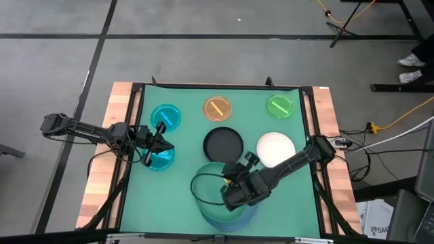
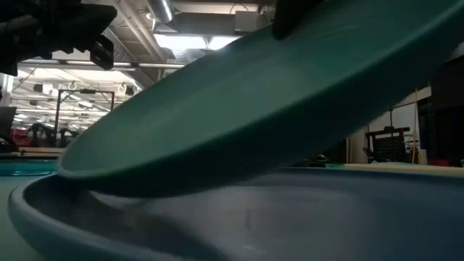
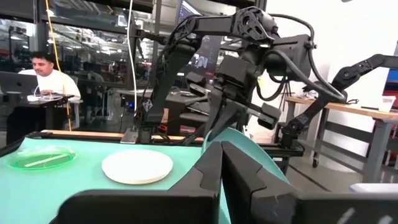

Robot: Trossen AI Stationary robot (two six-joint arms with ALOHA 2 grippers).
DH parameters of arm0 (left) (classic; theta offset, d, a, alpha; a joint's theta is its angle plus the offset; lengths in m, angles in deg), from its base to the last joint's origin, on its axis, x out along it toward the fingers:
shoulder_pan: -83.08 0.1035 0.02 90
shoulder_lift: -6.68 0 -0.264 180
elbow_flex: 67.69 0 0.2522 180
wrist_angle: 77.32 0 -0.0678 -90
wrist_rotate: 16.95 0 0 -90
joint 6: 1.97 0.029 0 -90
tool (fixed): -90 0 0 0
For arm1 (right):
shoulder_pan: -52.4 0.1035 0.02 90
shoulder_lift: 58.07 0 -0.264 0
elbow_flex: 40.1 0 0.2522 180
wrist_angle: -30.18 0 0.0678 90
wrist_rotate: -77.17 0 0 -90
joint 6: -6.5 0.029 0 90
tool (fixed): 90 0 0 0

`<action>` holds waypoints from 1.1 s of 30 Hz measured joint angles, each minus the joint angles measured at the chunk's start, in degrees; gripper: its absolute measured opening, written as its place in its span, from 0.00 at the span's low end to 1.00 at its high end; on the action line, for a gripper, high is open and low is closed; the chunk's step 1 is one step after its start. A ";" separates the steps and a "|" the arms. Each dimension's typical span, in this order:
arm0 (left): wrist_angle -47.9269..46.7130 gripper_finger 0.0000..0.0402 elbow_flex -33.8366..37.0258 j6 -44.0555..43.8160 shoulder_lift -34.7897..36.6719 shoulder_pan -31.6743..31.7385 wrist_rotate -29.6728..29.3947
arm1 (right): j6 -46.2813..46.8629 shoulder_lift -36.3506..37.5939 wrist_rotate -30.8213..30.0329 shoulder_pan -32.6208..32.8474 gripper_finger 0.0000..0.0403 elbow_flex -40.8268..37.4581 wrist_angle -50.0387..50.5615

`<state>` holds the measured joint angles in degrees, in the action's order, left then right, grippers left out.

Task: Stack plastic plates
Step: Stack the green plate on top of the blue plate

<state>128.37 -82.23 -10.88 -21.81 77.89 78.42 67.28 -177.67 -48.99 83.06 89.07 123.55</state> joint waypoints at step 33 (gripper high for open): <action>0.17 0.01 0.00 0.46 0.00 0.02 -3.35 | 10.84 17.85 5.79 2.58 0.00 -54.35 -48.88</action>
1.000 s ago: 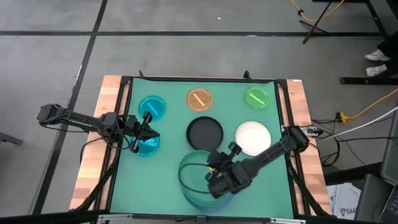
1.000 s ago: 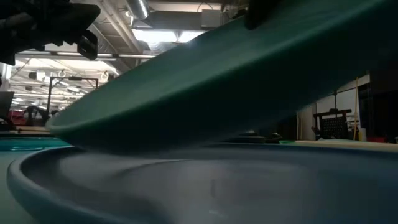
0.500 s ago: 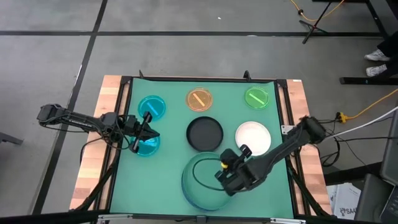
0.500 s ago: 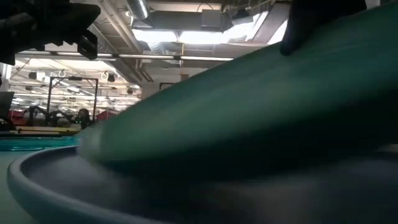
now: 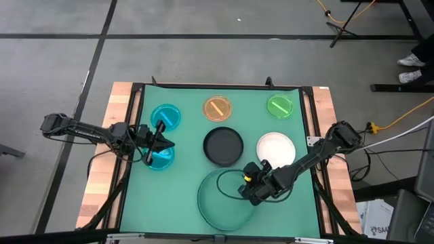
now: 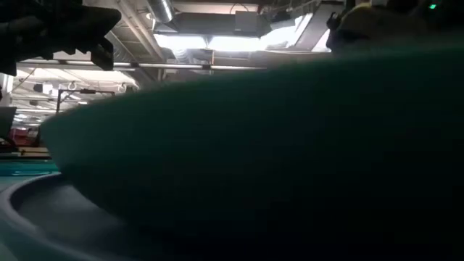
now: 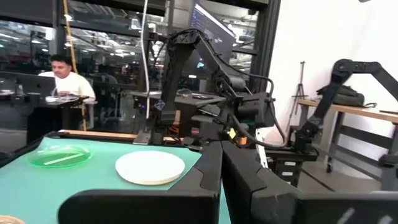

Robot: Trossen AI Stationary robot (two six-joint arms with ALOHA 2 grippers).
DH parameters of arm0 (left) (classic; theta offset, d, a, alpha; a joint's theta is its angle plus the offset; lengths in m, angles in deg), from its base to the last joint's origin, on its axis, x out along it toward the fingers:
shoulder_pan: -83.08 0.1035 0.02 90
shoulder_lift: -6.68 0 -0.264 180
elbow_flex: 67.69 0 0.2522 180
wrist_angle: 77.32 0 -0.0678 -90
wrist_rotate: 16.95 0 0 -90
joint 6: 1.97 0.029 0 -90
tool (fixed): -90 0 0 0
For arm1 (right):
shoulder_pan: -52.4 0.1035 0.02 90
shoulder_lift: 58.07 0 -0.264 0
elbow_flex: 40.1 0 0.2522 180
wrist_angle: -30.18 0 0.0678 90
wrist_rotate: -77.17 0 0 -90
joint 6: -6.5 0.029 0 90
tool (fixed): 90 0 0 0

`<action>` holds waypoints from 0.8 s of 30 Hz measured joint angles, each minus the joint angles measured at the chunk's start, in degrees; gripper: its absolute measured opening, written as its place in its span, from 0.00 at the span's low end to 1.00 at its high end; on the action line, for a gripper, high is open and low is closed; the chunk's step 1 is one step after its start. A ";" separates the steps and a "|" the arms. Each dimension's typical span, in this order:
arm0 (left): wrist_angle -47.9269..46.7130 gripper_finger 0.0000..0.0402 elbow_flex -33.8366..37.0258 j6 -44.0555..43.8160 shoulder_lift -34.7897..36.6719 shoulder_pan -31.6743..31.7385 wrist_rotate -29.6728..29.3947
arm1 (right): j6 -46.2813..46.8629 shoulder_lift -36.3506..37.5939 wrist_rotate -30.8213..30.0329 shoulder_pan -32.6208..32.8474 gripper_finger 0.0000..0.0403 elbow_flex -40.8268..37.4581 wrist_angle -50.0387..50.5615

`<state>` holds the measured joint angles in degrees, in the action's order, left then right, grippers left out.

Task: Stack plastic plates
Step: Stack the green plate on top of the blue plate, then stack the black plate on top of the green plate

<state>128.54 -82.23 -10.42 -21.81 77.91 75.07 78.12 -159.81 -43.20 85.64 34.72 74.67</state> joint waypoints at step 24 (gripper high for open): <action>-0.11 0.01 0.00 -0.02 0.02 0.00 -0.18 | 1.24 3.99 11.79 -5.07 0.35 1.57 5.61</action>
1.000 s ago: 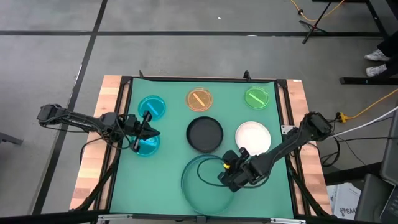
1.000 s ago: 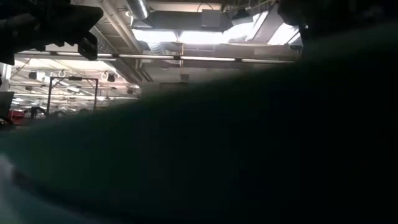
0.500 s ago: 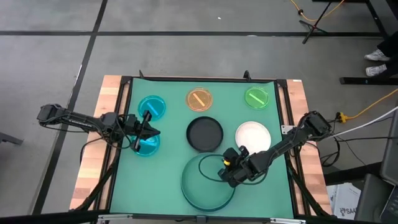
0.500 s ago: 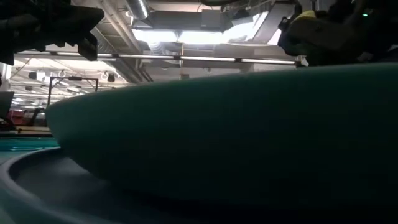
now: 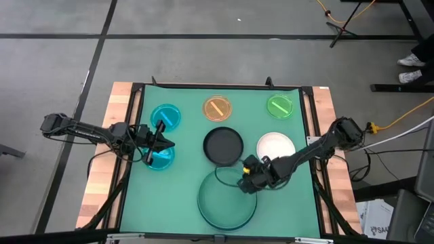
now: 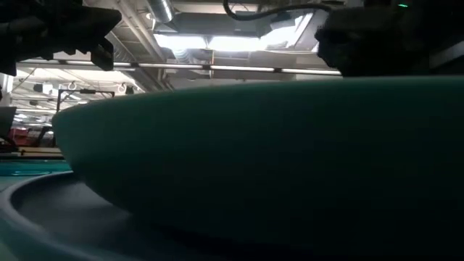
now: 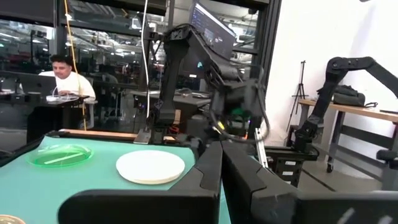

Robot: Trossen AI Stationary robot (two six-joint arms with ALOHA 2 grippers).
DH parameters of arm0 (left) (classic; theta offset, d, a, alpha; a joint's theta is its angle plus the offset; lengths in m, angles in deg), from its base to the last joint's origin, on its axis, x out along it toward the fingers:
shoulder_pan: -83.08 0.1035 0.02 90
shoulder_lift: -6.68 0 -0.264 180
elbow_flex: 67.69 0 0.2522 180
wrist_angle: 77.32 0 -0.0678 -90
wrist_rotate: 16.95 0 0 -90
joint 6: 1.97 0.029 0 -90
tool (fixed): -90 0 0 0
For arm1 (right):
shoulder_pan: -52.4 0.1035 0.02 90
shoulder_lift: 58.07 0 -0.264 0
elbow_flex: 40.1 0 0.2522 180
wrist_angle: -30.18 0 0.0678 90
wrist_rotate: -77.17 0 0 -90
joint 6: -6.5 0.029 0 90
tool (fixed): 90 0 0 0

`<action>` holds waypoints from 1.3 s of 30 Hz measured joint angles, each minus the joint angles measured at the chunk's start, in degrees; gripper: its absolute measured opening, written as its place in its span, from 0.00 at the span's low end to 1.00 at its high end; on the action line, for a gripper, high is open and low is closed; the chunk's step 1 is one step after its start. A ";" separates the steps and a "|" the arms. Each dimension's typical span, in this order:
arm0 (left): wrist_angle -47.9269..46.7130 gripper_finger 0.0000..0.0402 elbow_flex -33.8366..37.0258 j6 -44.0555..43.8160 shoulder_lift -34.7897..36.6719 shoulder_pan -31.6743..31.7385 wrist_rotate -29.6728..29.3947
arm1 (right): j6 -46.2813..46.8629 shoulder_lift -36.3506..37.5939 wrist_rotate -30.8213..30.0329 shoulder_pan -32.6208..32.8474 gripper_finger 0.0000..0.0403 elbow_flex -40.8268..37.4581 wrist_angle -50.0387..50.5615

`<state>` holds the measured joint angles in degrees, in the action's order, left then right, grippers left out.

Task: Stack plastic plates
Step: Stack the black plate on top of the green plate

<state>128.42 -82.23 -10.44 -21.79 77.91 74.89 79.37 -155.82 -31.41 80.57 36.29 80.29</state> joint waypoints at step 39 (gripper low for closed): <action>1.55 0.01 0.00 4.81 -0.90 0.17 -6.58 | -16.26 8.09 1.15 -23.33 0.31 0.96 10.19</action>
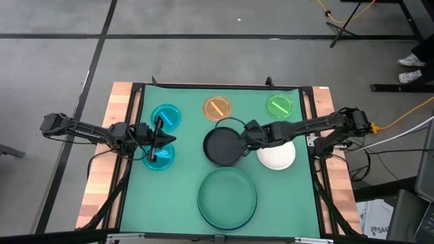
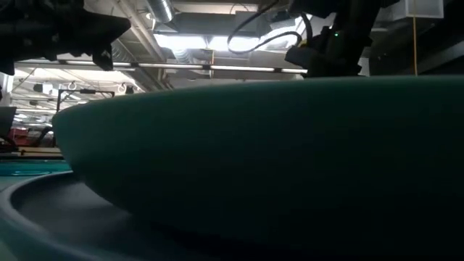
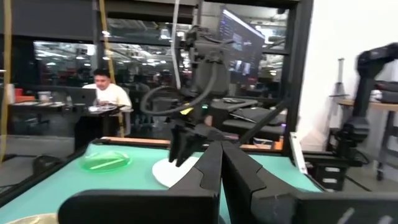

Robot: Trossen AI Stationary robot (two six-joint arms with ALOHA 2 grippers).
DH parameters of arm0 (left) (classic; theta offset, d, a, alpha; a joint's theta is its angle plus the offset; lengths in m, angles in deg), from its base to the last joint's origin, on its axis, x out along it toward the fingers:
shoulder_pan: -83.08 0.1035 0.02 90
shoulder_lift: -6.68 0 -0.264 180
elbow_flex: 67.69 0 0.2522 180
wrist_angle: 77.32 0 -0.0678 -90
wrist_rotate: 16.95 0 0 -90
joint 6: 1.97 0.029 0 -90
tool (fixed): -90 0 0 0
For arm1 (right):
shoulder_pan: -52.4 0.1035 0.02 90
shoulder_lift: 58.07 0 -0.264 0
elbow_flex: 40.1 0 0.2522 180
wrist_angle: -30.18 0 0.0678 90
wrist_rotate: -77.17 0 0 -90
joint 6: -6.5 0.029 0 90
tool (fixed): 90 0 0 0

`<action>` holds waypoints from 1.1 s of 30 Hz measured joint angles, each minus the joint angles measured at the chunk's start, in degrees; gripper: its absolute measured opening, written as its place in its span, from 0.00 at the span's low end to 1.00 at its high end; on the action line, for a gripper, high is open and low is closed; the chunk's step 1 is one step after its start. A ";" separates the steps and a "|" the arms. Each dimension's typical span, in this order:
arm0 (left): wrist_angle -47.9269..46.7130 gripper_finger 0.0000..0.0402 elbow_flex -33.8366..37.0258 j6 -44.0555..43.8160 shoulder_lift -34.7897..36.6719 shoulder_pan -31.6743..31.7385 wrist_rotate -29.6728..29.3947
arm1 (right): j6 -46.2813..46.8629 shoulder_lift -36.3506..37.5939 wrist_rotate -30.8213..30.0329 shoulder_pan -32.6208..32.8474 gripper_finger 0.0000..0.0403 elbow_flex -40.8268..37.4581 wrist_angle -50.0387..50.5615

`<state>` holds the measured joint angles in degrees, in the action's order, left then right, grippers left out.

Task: Stack plastic plates
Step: Stack the black plate on top of the green plate

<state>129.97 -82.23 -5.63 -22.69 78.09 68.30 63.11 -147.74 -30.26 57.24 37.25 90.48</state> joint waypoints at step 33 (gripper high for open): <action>-1.64 0.01 0.00 -0.68 0.00 0.00 -0.71 | -11.98 -8.98 13.65 -12.78 0.41 -10.78 -24.66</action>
<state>128.33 -82.23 -6.31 -22.69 78.09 67.59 51.12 -156.72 -16.61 44.46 26.48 65.82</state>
